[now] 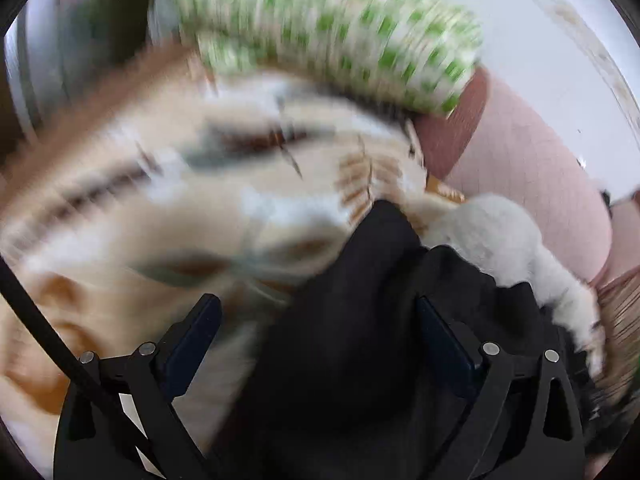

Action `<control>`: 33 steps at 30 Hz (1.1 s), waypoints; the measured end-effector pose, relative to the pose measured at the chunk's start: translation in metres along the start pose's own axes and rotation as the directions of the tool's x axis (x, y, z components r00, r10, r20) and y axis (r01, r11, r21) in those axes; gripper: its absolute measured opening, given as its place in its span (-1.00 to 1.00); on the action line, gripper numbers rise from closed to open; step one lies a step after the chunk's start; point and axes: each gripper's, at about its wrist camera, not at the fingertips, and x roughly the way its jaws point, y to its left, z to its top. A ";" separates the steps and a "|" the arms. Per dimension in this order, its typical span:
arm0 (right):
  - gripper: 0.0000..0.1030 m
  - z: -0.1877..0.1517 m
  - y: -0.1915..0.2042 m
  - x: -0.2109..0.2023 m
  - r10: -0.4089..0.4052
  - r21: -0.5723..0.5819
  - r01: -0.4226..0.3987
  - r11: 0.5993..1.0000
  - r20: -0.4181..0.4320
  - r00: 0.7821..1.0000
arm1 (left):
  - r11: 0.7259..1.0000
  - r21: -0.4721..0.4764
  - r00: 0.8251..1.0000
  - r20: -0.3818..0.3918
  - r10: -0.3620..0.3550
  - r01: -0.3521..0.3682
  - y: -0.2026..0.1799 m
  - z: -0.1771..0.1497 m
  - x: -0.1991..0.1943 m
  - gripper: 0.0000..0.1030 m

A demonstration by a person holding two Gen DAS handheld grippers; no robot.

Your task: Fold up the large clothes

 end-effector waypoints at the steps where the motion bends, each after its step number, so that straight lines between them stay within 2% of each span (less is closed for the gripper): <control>1: 0.84 -0.003 -0.003 -0.018 0.008 0.020 -0.009 1.000 0.034 0.999 | 0.999 0.034 0.998 0.059 0.027 -0.029 -0.001 -0.002 -0.022 0.90; 3: 0.84 -0.013 -0.008 -0.054 0.043 0.062 -0.048 0.997 0.079 0.996 | 0.992 0.077 0.976 0.200 0.085 -0.102 -0.002 -0.011 -0.078 0.90; 6: 0.84 -0.044 -0.015 -0.106 0.087 0.083 -0.097 0.992 0.115 0.990 | 0.985 0.091 0.921 0.376 0.105 -0.149 0.002 -0.035 -0.158 0.90; 8: 0.84 -0.069 -0.014 -0.137 0.085 0.056 -0.093 0.994 0.137 0.987 | 0.989 0.083 0.874 0.480 0.069 -0.124 0.008 -0.056 -0.211 0.93; 9: 0.84 -0.084 -0.013 -0.152 0.079 0.042 -0.086 0.995 0.148 0.986 | 0.992 0.074 0.860 0.507 0.051 -0.103 0.012 -0.065 -0.228 0.96; 10: 0.84 -0.100 -0.012 -0.165 0.072 0.034 -0.078 0.996 0.160 0.985 | 0.995 0.070 0.854 0.520 0.024 -0.071 0.016 -0.074 -0.245 0.97; 13: 0.84 -0.147 -0.011 -0.197 0.054 0.029 -0.060 0.998 0.178 0.983 | 0.993 0.103 0.885 0.455 -0.103 0.063 0.020 -0.103 -0.277 0.98; 17: 0.84 -0.193 -0.008 -0.227 0.053 0.050 -0.063 0.997 0.176 0.983 | 0.973 0.164 0.910 0.354 -0.213 0.164 0.007 -0.144 -0.285 0.98; 19: 0.84 -0.208 -0.005 -0.239 0.048 0.058 -0.059 0.997 0.177 0.983 | 0.963 0.185 0.922 0.301 -0.244 0.195 -0.002 -0.166 -0.285 0.98; 21: 0.84 -0.222 -0.003 -0.253 0.031 0.063 -0.043 0.997 0.190 0.981 | 0.960 0.206 0.928 0.283 -0.243 0.189 -0.010 -0.187 -0.286 0.98; 24: 0.84 -0.235 0.002 -0.266 -0.012 0.046 0.003 0.999 0.197 0.980 | 0.956 0.265 0.938 0.282 -0.199 0.123 -0.024 -0.215 -0.291 0.98; 26: 0.84 -0.238 0.004 -0.272 -0.032 0.034 0.026 0.999 0.204 0.979 | 0.943 0.322 0.949 0.260 -0.178 0.089 -0.035 -0.229 -0.290 0.98; 30: 0.84 -0.241 0.004 -0.283 -0.070 0.040 0.063 0.997 0.224 0.972 | 0.928 0.366 0.961 0.228 -0.159 0.066 -0.043 -0.249 -0.287 0.98; 33: 0.84 -0.245 0.005 -0.286 -0.089 0.042 0.082 0.996 0.224 0.971 | 0.927 0.367 0.970 0.184 -0.159 0.083 -0.041 -0.256 -0.281 0.98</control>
